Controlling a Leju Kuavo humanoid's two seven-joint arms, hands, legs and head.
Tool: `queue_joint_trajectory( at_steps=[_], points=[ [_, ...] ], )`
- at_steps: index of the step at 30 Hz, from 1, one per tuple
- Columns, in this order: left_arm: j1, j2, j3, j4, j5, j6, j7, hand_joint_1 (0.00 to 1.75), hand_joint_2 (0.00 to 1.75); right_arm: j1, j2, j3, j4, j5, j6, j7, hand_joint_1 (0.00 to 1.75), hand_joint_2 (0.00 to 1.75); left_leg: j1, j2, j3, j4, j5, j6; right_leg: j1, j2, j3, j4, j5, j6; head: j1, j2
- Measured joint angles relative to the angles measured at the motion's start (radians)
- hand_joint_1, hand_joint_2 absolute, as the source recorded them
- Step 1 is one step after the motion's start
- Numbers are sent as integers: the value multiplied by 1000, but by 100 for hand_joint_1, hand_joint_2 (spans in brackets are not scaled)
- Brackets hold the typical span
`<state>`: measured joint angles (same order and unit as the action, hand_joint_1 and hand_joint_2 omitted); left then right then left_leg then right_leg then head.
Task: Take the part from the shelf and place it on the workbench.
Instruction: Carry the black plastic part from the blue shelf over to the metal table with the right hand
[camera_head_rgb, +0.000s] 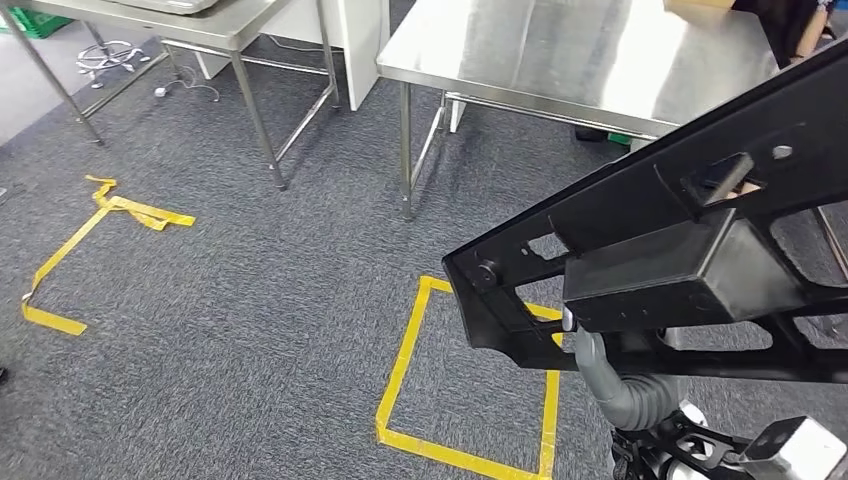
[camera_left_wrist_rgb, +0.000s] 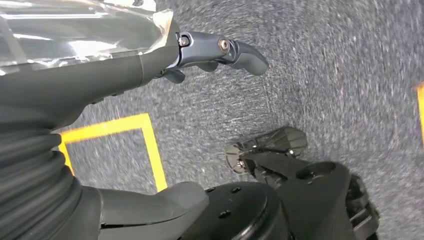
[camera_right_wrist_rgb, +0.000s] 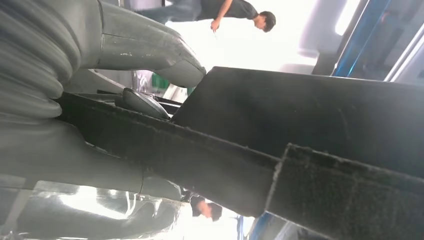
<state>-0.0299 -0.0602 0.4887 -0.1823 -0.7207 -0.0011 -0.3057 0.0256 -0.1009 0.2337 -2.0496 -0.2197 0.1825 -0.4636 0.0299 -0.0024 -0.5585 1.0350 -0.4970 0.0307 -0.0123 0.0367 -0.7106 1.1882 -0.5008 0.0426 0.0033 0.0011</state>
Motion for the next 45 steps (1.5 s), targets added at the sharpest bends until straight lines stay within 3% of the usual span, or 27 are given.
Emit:
queue_joint_trajectory(
  at_steps=[2, 3, 5, 7, 9, 11, 12, 14, 15, 17, 18, 19, 21, 23, 24, 26, 27, 29, 31, 33, 34, 35, 37, 39, 41, 43, 45],
  points=[
    [1, 0, 5, 0, 1, 1, 2, 0, 175, 3, 0, 0, 0, 0, -1, 2, 175, 175, -2, 30, 0, 0, -2, 1, -2, -21, -59, 113, -38, 2, 1, 0],
    [1, -1, 6, 0, 2, 1, 3, 0, 175, 5, 1, 0, 0, 0, -2, 4, 175, 175, -2, 44, 1, 0, -4, 0, -4, -26, -66, 126, -38, 7, 1, 0],
    [1, -2, 7, 0, 4, 1, 3, 0, 175, 7, 2, 0, 0, 2, -4, 6, 175, 175, -1, 68, 6, 0, -9, -5, -8, -45, -15, 31, 2, 25, 1, 0],
    [1, -4, 8, 0, 4, 1, 4, 0, 175, 6, 5, 0, 0, 4, -6, 8, 175, 175, -4, 89, 15, 1, -18, -17, -6, -94, 58, -102, 47, 31, 2, 0],
    [0, -5, 11, 0, 5, 2, 6, 0, 175, 6, 9, -1, -1, 6, -6, 9, 175, 175, -10, 108, 27, -2, -28, -30, 0, -115, 86, -148, 61, 17, 1, 0],
    [-2, -5, 12, -1, 6, 3, 9, 0, 175, 7, 11, -3, -3, 7, -6, 11, 175, 175, -9, 127, 40, -9, -34, -43, -1, -90, 88, -149, 63, -1, 0, 0],
    [-5, -5, 12, -1, 6, 3, 10, 0, 175, 9, 13, -4, -6, 8, -6, 12, 175, 175, -7, 120, 43, -6, -40, -49, -5, -77, 89, -151, 64, -7, -1, 0],
    [-7, -5, 13, -2, 6, 4, 11, 0, 175, 10, 17, -5, -12, 9, -6, 14, 175, 175, -2, 69, 21, 52, -80, -56, -15, -53, 91, -155, 66, -22, -5, 0],
    [-6, -5, 13, -2, 6, 5, 12, 0, 175, 11, 21, -5, -13, 10, -6, 16, 175, 175, -2, 37, -10, 114, -112, -56, -14, -42, 92, -155, 66, -28, -7, 0],
    [-2, -6, 13, -2, 6, 6, 14, 0, 175, 13, 26, -5, -14, 11, -4, 17, 175, 175, -3, 6, -83, 245, -163, -55, -10, -15, 92, -155, 65, -37, -9, 0],
    [0, -6, 14, -2, 5, 8, 15, 0, 175, 15, 27, -5, -14, 11, -2, 18, 175, 175, -3, 1, -106, 275, -163, -53, -8, 1, 92, -154, 64, -38, -9, 0],
    [1, -6, 14, -2, 5, 10, 15, 0, 175, 16, 28, -6, -14, 12, 1, 19, 175, 175, -3, -1, -110, 265, -140, -51, -7, 16, 94, -154, 64, -38, -9, 0],
    [1, -6, 14, -2, 5, 14, 14, 0, 175, 17, 31, -6, -14, 15, 5, 22, 175, 175, -1, -25, -69, 150, -59, -43, -7, 44, 97, -153, 64, -37, -9, 0],
    [1, -6, 14, -2, 4, 16, 14, 0, 175, 17, 33, -7, -14, 18, 6, 25, 175, 175, -1, -60, -27, 38, -11, -36, -3, 68, 97, -151, 63, -31, -8, 0],
    [1, -6, 14, -2, 4, 18, 14, 0, 175, 17, 34, -7, -14, 19, 7, 25, 175, 175, -3, -70, -19, 13, -6, -31, -2, 76, 95, -152, 63, -25, -7, 0],
    [-1, -8, 14, -2, 3, 20, 13, 0, 175, 19, 36, -9, -15, 21, 11, 27, 175, 175, -9, -55, -15, 4, -6, -19, -1, 90, 91, -156, 64, -10, -7, 0],
    [-2, -9, 14, -2, 3, 21, 12, 0, 175, 20, 36, -10, -16, 24, 12, 28, 175, 175, -9, -48, -10, -1, -2, -11, -1, 84, 88, -154, 62, -4, -6, 0],
    [-2, -12, 15, -2, 3, 23, 9, 0, 175, 19, 36, -12, -19, 31, 14, 29, 175, 175, -6, -32, 0, -13, 8, 2, 4, 40, 62, -104, 36, -2, -2, 0],
    [-1, -13, 16, -2, 3, 24, 5, 0, 175, 18, 37, -13, -19, 37, 14, 31, 175, 175, -7, -19, 2, -16, 10, 8, 4, -9, 3, 20, -21, -7, 2, 0],
    [0, -13, 17, -2, 4, 25, 1, 0, 175, 18, 37, -13, -19, 42, 12, 34, 175, 175, -8, -6, 1, -16, 8, 8, -2, -23, -47, 123, -57, -1, 2, 0],
    [0, -13, 19, -2, 5, 26, -1, 0, 175, 18, 37, -13, -19, 44, 10, 35, 175, 175, -7, -2, 2, -16, 6, 6, -5, -26, -44, 121, -51, 7, 3, 0],
    [0, -14, 20, -2, 6, 29, -2, 0, 175, 18, 37, -13, -19, 47, 8, 36, 175, 175, -6, 1, 4, -16, 4, 3, -8, -28, -21, 79, -32, 17, 3, 0],
    [0, -14, 21, -2, 7, 35, -3, 0, 175, 18, 36, -13, -19, 53, 4, 36, 175, 175, -6, 4, 11, -15, -3, -7, -11, -38, 61, -68, 19, 32, 4, 0],
    [0, -14, 22, -2, 7, 40, -4, 0, 175, 17, 37, -12, -19, 56, 3, 36, 175, 175, -10, 5, 17, -16, -11, -19, -7, -43, 110, -154, 41, 23, 4, 0],
    [-1, -14, 23, -2, 7, 47, -4, 0, 175, 17, 36, -12, -19, 58, 2, 36, 175, 175, -11, 7, 22, -22, -17, -31, -1, -40, 118, -162, 39, 2, 4, 0],
    [-2, -14, 25, -4, 4, 55, -3, 0, 175, 18, 35, -12, -20, 59, 1, 37, 175, 175, -8, 11, 24, -15, -26, -42, -8, -36, 128, -167, 31, -18, 2, 0],
    [-3, -15, 27, -5, 0, 62, -2, 0, 175, 18, 34, -12, -21, 60, -2, 36, 175, 175, -6, 13, -15, 61, -55, -49, -15, -34, 145, -172, 20, -39, -6, 0]
  ],
)
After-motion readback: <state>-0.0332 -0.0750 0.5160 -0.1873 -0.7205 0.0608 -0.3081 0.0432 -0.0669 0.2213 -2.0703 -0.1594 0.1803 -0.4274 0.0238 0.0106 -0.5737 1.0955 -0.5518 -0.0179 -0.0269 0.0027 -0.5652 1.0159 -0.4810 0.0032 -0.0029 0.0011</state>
